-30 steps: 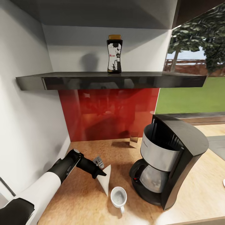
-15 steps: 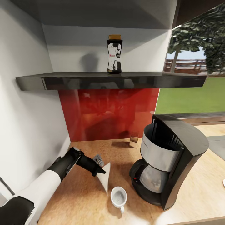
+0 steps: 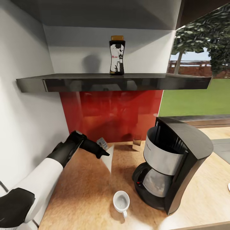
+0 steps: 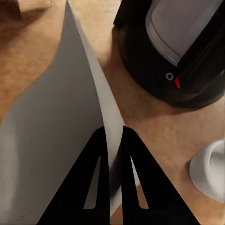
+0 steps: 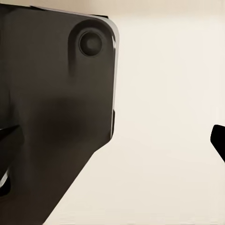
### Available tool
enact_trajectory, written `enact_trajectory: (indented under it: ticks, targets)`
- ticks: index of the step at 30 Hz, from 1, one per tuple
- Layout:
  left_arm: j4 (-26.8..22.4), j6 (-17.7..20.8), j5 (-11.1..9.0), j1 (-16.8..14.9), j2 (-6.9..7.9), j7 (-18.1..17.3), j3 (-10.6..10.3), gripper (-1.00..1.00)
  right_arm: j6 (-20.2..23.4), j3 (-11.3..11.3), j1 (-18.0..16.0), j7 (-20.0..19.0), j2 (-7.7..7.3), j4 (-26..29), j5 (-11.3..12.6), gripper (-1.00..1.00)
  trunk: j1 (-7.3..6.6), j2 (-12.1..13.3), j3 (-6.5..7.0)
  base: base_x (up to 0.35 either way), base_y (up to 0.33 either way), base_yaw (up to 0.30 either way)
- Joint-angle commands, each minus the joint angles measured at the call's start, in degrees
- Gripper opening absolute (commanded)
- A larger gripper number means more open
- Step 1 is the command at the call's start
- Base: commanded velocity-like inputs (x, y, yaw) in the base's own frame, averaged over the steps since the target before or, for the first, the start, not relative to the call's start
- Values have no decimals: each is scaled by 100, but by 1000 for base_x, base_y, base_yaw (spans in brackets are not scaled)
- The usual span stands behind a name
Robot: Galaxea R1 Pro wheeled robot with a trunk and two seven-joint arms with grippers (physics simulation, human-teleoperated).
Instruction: Set up a coffee station on the kitchen countertop: keep the coffee maker on the countertop, move the bottle of coffee from the kitchen shelf to the counter next to the coffee maker, place a paper coffee filter on top of the coffee maker, put the saucer next to the coffee maker with the coffee cup on the saucer, and place the electric kettle next to the coffee maker.
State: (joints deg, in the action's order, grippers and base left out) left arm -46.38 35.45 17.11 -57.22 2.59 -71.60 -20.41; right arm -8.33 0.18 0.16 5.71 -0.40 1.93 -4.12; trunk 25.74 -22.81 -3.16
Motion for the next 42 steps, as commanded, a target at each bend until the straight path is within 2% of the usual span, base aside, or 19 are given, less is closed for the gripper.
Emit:
enact_trajectory:
  ticks: [1,3,6,10,14,20,28,30,35,39,42]
  targets:
    - [-157,151,57,-27,3,-30,-9,-100,-2,-1,1,22,2,9,-44,100,4,-11,-12,0,0,0]
    - [-381,340,116,-48,1,-29,-17,-100,-2,-1,1,20,8,9,-40,100,4,-11,-12,0,0,0]
    - [-723,520,329,-63,-21,-33,-28,-100,-8,-7,1,13,16,18,-37,100,4,-11,-12,0,0,0]
    - [-1037,605,778,-69,-82,-63,-27,-100,-4,-12,1,10,28,25,-35,100,4,-11,-12,0,0,0]
    - [-1177,623,1081,-71,-189,-78,-27,-100,-3,-27,1,16,31,21,-22,100,4,-11,-12,-8,-28,0]
    - [-1210,621,1173,-137,-242,-82,-31,-100,-2,-35,1,18,35,12,-11,100,4,-11,-12,-56,-80,0]
    - [-1162,675,1140,-720,-247,-150,-28,-100,-2,-38,1,18,50,25,-8,100,4,-11,-12,-11,-18,0]
    - [-1141,837,1144,-879,-249,-280,-26,-100,-2,-37,1,18,54,26,-9,100,4,-11,-12,-1,-2,0]
    - [-1131,1648,1168,-1339,-255,-770,-31,-100,-2,-36,1,12,51,27,-11,100,4,-11,-12,0,0,0]
    - [-1139,1854,1190,-1440,-325,-866,-39,-100,-2,-36,1,10,50,27,-17,100,4,-11,-12,0,0,0]
    - [-1145,1916,1285,-1465,-412,-888,-42,-100,-2,-36,1,6,49,27,-18,100,4,-11,-12,0,0,0]
